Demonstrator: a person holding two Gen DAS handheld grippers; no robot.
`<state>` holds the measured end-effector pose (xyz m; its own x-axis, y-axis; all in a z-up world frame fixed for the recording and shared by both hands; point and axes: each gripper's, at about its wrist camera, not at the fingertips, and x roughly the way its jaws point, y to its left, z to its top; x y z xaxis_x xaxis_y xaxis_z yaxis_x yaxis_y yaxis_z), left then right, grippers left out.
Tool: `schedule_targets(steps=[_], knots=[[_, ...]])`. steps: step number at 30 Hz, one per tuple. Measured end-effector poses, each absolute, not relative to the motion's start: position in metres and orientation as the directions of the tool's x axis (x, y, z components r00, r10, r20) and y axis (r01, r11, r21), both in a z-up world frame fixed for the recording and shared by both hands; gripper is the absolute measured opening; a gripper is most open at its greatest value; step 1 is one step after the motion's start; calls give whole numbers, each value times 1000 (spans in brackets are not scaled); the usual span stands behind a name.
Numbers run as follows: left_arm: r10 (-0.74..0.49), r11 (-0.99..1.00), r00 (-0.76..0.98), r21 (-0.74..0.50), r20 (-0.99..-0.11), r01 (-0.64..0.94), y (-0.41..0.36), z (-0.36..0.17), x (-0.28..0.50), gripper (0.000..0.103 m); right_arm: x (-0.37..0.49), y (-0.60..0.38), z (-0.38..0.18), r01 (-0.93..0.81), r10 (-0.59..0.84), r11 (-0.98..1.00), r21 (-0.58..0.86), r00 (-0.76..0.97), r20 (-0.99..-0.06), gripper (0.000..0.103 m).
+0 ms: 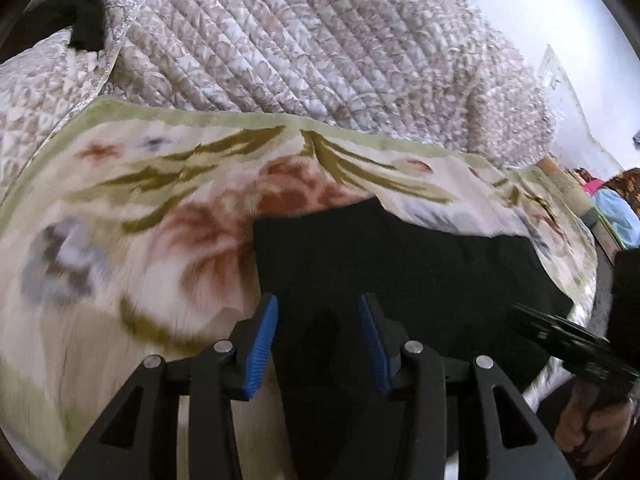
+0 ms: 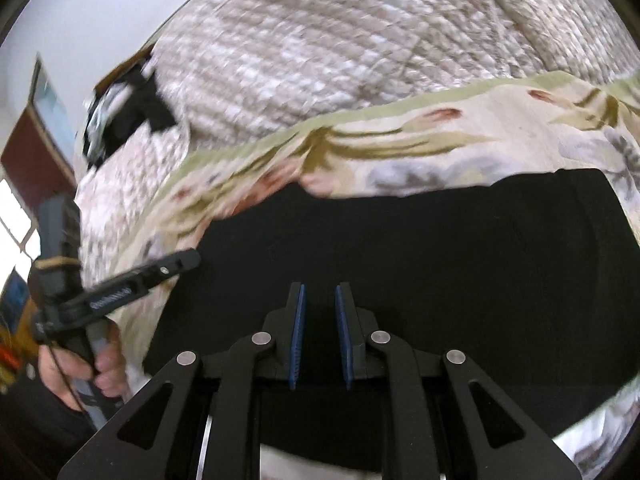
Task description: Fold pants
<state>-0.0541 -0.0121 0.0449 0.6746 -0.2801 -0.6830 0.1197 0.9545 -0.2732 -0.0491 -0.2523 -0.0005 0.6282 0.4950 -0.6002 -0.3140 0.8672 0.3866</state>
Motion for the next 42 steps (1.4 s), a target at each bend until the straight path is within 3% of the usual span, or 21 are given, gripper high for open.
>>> schedule_targets(steps=[6, 13, 20, 42], knots=[[-256, 965, 655, -231, -711, 126, -19, 34, -89, 44, -71, -242, -22, -321, 475, 880, 350, 589, -654, 15], [-277, 957, 681, -254, -678, 136, -19, 45, -109, 29, -85, -243, -14, -335, 474, 880, 336, 610, -635, 15], [-290, 954, 628, -272, -722, 128, -22, 23, -107, 24, -83, -243, -24, -317, 470, 883, 347, 586, -660, 15], [-200, 979, 634, -185, -747, 91, -28, 40, -95, 26, -73, -245, -17, -295, 442, 897, 329, 615, -654, 15]])
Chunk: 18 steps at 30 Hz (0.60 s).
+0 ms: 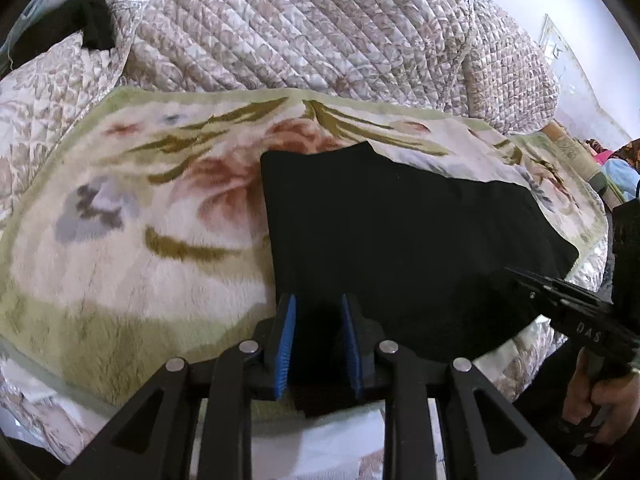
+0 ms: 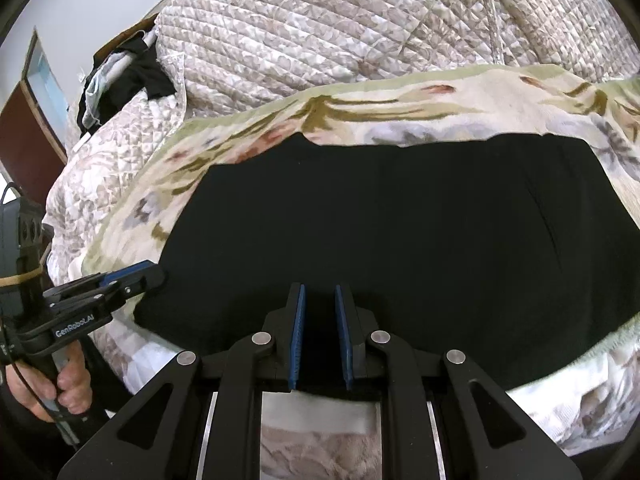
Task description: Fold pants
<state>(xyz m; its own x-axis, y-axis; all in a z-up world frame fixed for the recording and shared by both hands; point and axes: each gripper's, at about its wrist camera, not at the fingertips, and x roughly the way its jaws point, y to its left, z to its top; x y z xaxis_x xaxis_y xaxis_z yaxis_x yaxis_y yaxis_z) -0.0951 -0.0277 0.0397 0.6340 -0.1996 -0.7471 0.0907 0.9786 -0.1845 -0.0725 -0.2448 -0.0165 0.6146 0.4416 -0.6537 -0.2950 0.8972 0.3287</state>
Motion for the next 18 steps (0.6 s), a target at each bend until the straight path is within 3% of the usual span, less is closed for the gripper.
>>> schedule_targets(steps=[7, 18], knots=[[-199, 980, 639, -170, -743, 107, -30, 42, -85, 26, -66, -249, -17, -268, 400, 916, 297, 632, -663, 15], [-206, 979, 638, -156, -742, 134, -39, 31, -70, 30, -34, -236, -20, -301, 450, 893, 334, 603, -659, 15]])
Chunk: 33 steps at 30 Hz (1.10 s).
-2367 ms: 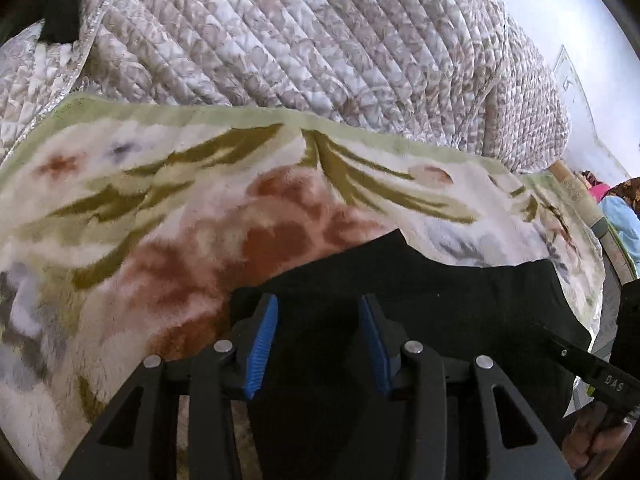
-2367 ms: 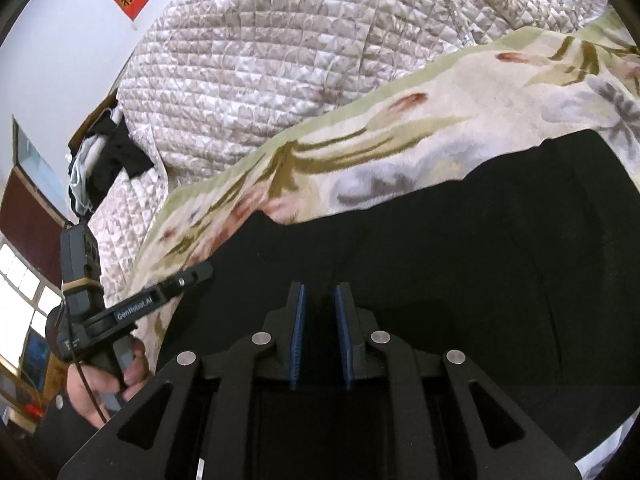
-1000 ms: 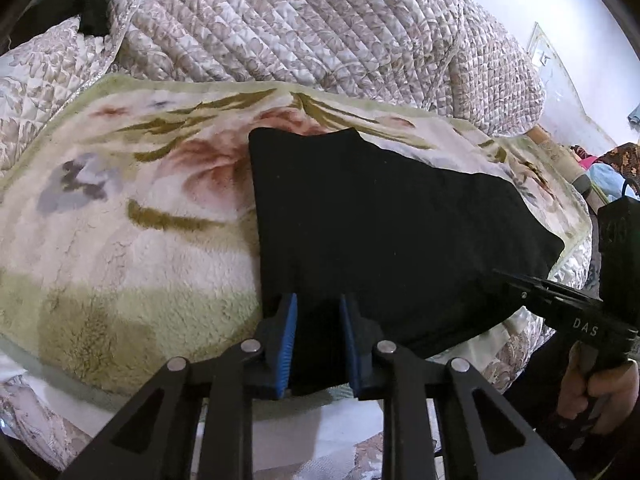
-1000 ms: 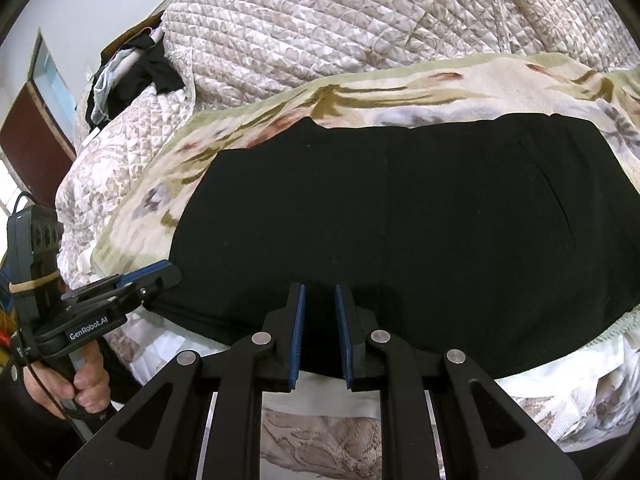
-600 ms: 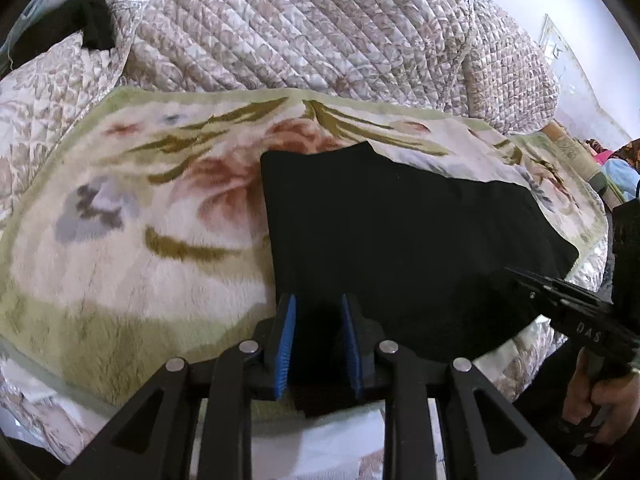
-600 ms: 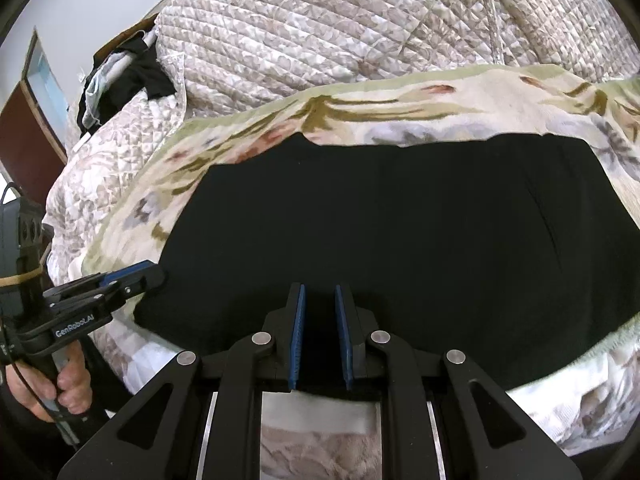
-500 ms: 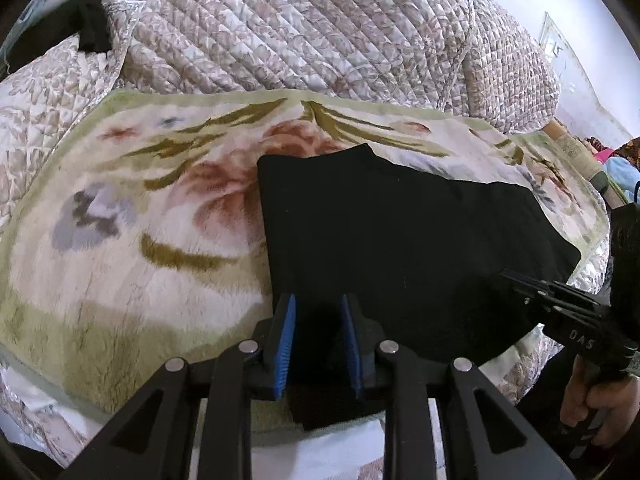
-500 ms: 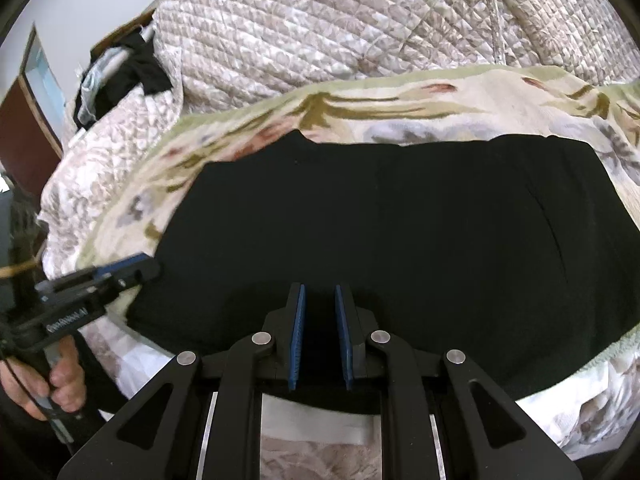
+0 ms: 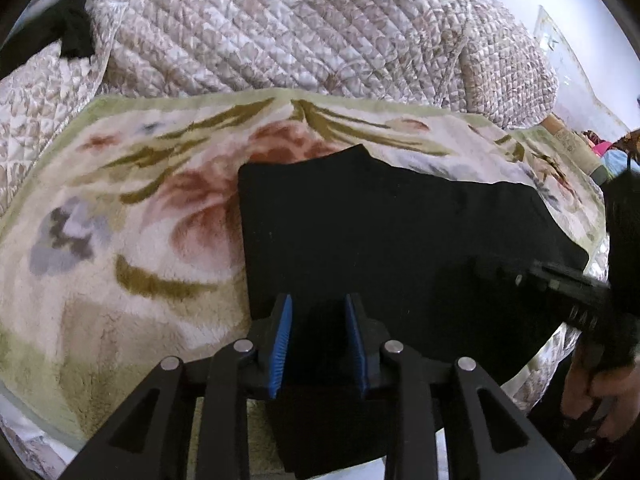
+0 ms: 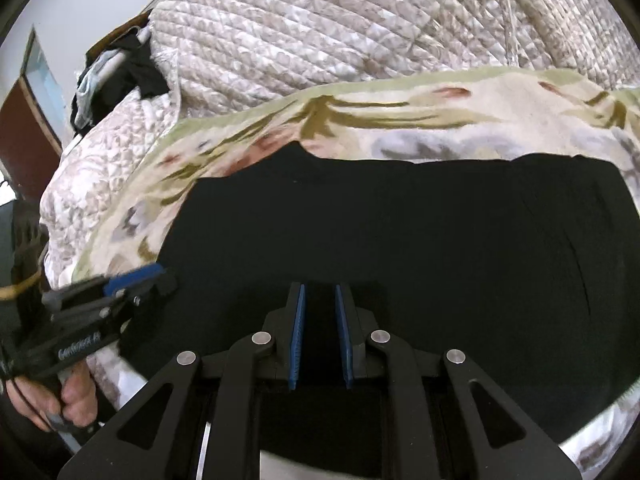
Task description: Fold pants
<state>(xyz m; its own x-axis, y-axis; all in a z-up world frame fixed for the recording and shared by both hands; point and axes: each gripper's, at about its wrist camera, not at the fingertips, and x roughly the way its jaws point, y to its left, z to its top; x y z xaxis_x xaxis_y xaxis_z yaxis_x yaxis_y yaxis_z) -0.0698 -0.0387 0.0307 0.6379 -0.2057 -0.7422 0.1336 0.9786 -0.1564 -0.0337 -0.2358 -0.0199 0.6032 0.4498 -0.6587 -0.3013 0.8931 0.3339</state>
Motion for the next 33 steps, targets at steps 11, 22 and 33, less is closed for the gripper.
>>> schedule_targets(steps=[11, 22, 33], knots=[[-206, 978, 660, -137, -723, 155, -44, 28, -80, 41, -59, -315, -14, -49, 334, 903, 426, 703, -628, 19], [-215, 977, 656, -152, -723, 153, -43, 27, -82, 41, -107, -362, -11, 183, 268, 797, 575, 747, -608, 61], [-220, 975, 657, -156, -721, 156, -43, 27, -84, 41, -85, -403, -40, 370, 175, 715, 593, 727, -664, 61]])
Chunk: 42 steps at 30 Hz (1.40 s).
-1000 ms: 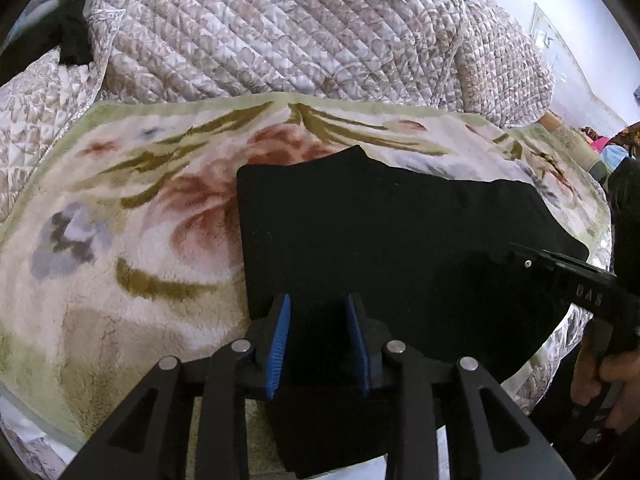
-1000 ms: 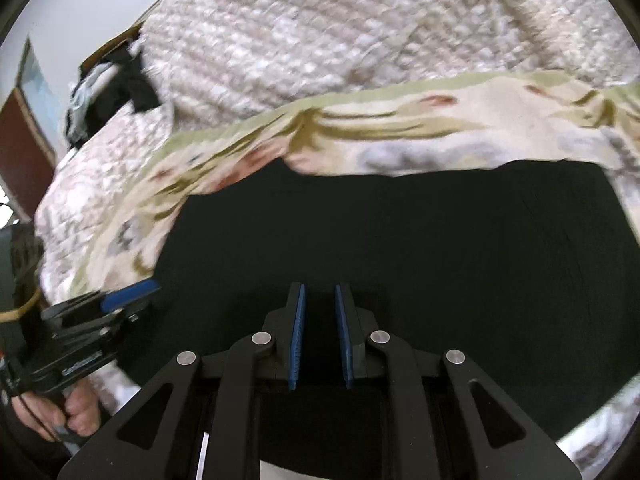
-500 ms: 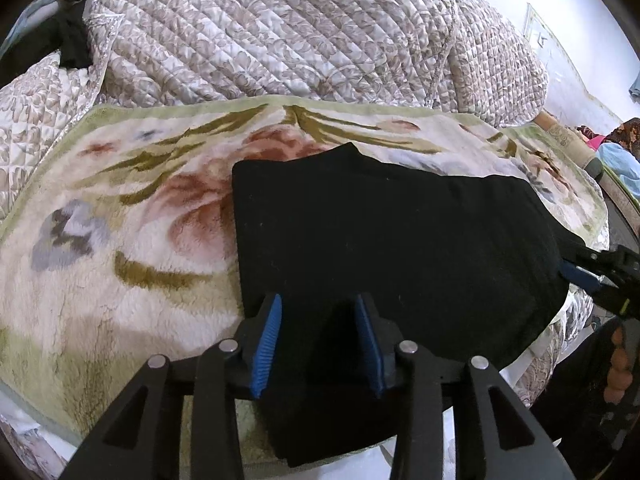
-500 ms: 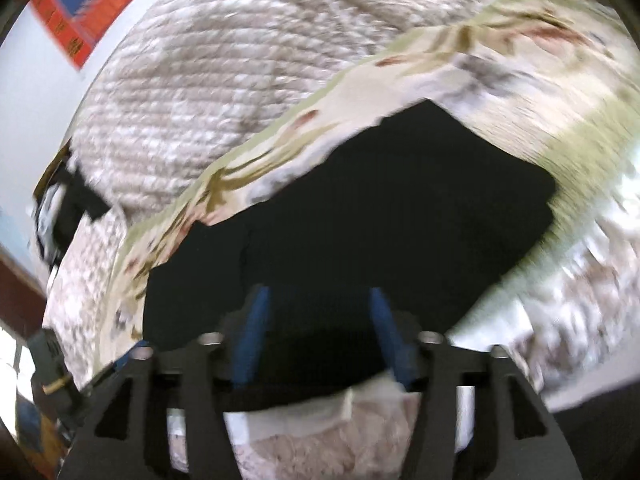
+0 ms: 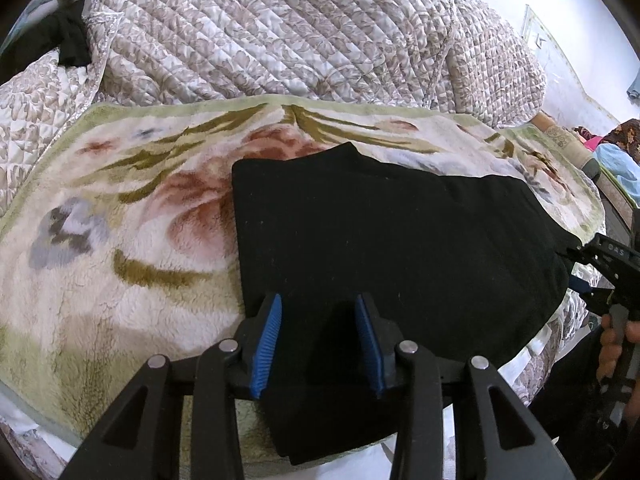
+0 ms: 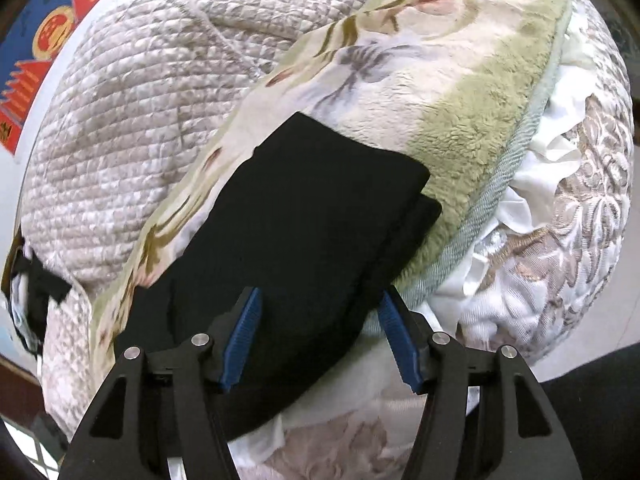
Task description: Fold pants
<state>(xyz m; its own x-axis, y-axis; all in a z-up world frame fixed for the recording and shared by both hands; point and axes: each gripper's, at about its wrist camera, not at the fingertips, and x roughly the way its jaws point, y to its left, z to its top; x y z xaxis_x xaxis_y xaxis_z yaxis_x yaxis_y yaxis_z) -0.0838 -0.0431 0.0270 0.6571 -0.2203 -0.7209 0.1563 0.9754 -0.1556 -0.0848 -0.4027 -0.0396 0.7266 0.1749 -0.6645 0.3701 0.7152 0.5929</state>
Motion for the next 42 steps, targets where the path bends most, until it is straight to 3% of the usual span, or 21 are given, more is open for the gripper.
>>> schedule_targets(steps=[9, 12, 17, 21, 25, 29, 34, 36, 40, 42], knots=[[-222, 975, 656, -157, -722, 157, -42, 27, -83, 41, -84, -414, -37, 388, 106, 698, 602, 775, -623, 60], [-226, 974, 656, -162, -721, 157, -41, 27, -83, 41, -80, -415, -26, 355, 94, 727, 588, 796, -597, 29], [-232, 973, 659, -166, -716, 161, -40, 31, -84, 42, -44, -427, -34, 365, 171, 714, 598, 737, -654, 26], [-220, 975, 671, -184, -708, 126, -25, 39, -84, 42, -51, -405, 4, 233, 192, 767, 598, 806, -560, 21], [-179, 979, 690, -195, -701, 56, -1, 48, -84, 42, -50, -361, 45, 24, 307, 811, 584, 832, -462, 21], [-138, 977, 719, -212, -681, -13, 27, 59, -89, 42, -44, -303, 67, -171, 442, 822, 543, 793, -420, 21], [-88, 967, 741, -234, -666, -96, 59, 66, -96, 42, -46, -224, 59, -388, 601, 786, 482, 662, -448, 21], [-77, 962, 738, -245, -670, -122, 68, 63, -96, 42, -49, -188, 40, -458, 638, 769, 445, 583, -503, 21], [-75, 958, 728, -250, -681, -136, 75, 56, -97, 42, -51, -152, -6, -496, 614, 779, 383, 486, -621, 22], [-77, 958, 723, -252, -686, -137, 75, 52, -96, 42, -58, -149, -6, -513, 597, 790, 337, 517, -613, 23]])
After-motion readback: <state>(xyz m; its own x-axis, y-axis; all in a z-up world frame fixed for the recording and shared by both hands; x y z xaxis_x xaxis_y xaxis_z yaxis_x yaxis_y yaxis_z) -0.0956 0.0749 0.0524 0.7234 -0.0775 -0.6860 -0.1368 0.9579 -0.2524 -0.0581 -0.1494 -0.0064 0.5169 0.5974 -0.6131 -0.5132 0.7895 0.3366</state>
